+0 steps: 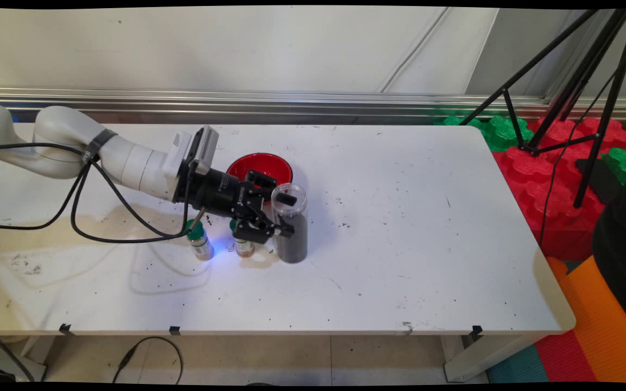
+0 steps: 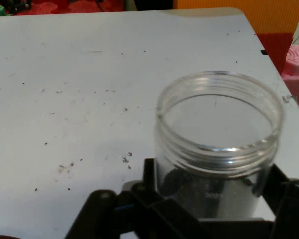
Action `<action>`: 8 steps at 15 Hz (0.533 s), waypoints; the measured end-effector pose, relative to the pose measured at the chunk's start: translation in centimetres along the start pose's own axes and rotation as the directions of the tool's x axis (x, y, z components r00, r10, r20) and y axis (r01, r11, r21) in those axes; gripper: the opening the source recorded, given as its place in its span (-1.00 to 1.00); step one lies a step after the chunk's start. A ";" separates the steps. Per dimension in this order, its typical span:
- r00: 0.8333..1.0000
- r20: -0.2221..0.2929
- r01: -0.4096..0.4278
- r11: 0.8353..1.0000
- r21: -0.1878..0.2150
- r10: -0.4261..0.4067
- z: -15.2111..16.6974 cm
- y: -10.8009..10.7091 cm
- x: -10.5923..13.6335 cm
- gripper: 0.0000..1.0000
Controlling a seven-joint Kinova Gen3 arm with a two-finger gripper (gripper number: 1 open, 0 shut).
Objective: Pick up the black seasoning powder from the table, then pour the black seasoning powder in the red bowl
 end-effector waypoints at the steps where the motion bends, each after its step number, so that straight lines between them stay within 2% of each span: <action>1: 1.000 0.000 0.001 1.000 -0.001 -0.001 0.1 0.0 0.0 -1.00; 8: 1.000 -0.004 0.015 1.000 -0.010 -0.015 0.0 0.1 0.0 -1.00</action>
